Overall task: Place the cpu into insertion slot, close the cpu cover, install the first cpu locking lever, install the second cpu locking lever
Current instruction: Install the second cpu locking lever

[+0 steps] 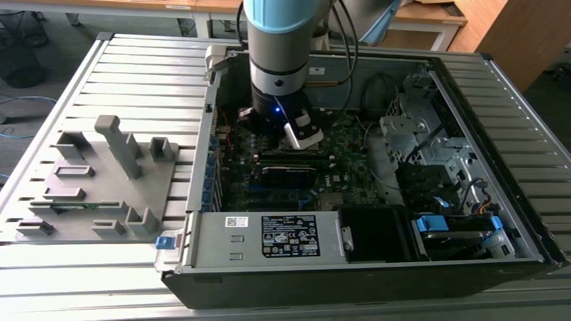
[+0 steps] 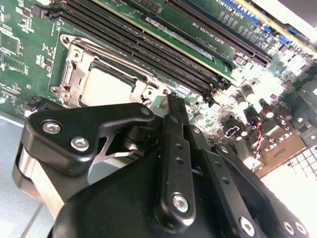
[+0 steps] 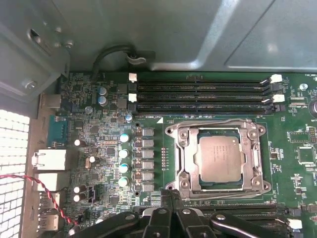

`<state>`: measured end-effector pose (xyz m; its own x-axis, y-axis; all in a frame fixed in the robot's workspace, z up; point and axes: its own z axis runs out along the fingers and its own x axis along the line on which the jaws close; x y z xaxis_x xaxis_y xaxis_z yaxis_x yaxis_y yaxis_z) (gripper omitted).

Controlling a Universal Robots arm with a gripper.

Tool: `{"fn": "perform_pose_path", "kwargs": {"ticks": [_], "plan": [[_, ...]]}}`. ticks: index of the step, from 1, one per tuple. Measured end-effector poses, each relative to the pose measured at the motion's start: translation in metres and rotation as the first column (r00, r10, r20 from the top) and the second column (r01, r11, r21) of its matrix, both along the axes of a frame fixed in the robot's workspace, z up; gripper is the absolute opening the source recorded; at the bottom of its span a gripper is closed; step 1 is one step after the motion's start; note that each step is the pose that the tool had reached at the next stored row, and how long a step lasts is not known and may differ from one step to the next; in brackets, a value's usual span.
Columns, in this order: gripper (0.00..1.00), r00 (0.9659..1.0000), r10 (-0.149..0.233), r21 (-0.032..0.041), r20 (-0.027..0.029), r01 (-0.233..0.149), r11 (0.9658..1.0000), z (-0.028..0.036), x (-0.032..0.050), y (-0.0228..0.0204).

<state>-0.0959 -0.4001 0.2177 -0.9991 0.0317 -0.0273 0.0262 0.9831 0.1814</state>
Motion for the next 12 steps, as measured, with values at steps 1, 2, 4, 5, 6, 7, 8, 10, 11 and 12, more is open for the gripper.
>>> {"fn": "perform_pose_path", "kwargs": {"ticks": [1, 2, 4, 5, 6, 7, 8, 10, 11, 12], "plan": [[0.11, 1.0000, 0.000, -0.0003, -0.0002, 0.000, 1.0000, 0.0001, 0.0013, 0.0000], [0.11, 1.0000, -0.001, -0.0004, -0.0002, 0.001, 1.0000, 0.0001, 0.0035, 0.0000], [0.11, 1.0000, -0.002, -0.0006, -0.0006, 0.002, 1.0000, 0.0000, 0.0093, 0.0000], [0.11, 1.0000, -0.002, -0.0009, -0.0008, 0.002, 1.0000, 0.0000, 0.0125, 0.0000], [0.11, 1.0000, -0.002, -0.0013, -0.0010, 0.002, 1.0000, 0.0000, 0.0155, 0.0000], [0.11, 1.0000, -0.003, -0.0021, -0.0012, 0.003, 1.0000, 0.0000, 0.0185, 0.0000], [0.11, 1.0000, -0.003, -0.0030, -0.0015, 0.003, 1.0000, 0.0000, 0.0215, 0.0000], [0.11, 1.0000, -0.004, -0.0057, -0.0021, 0.004, 1.0000, -0.0001, 0.0275, 0.0000], [0.11, 1.0000, -0.004, -0.0082, -0.0025, 0.004, 1.0000, -0.0001, 0.0306, 0.0000], [0.11, 1.0000, -0.005, -0.0116, -0.0029, 0.005, 0.9999, -0.0001, 0.0333, 0.0000]]}}
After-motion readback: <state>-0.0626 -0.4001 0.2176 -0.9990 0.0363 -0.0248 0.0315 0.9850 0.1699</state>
